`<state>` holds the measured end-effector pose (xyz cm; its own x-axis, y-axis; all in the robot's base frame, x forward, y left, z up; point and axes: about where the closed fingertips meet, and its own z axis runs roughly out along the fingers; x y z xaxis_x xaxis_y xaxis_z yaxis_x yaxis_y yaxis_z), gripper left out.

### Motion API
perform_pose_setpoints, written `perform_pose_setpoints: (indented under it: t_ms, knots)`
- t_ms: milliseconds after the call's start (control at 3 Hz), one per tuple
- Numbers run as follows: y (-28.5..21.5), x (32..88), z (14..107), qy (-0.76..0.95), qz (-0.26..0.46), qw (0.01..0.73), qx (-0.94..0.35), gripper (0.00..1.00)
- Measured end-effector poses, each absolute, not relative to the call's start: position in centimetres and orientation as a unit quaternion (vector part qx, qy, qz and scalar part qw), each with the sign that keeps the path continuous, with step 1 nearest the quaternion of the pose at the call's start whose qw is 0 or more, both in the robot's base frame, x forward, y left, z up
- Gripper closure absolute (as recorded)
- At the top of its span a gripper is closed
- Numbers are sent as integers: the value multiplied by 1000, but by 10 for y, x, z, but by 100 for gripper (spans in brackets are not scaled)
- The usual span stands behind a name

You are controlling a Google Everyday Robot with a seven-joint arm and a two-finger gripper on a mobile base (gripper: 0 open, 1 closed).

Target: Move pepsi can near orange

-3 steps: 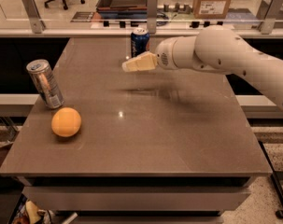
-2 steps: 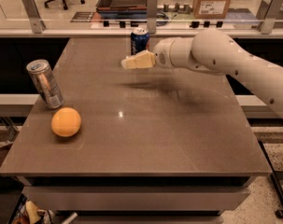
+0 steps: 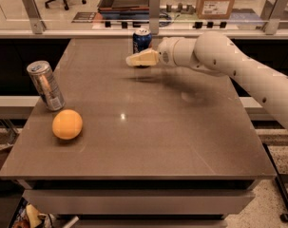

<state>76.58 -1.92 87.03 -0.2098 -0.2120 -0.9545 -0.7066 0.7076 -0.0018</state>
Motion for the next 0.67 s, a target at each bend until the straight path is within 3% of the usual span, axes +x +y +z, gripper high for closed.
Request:
perform_pose_setpoints:
  t_ms: [333, 667]
  knots:
    - [-9, 782, 871, 731, 238, 554, -319, 0]
    - [-9, 784, 872, 729, 239, 555, -320, 16]
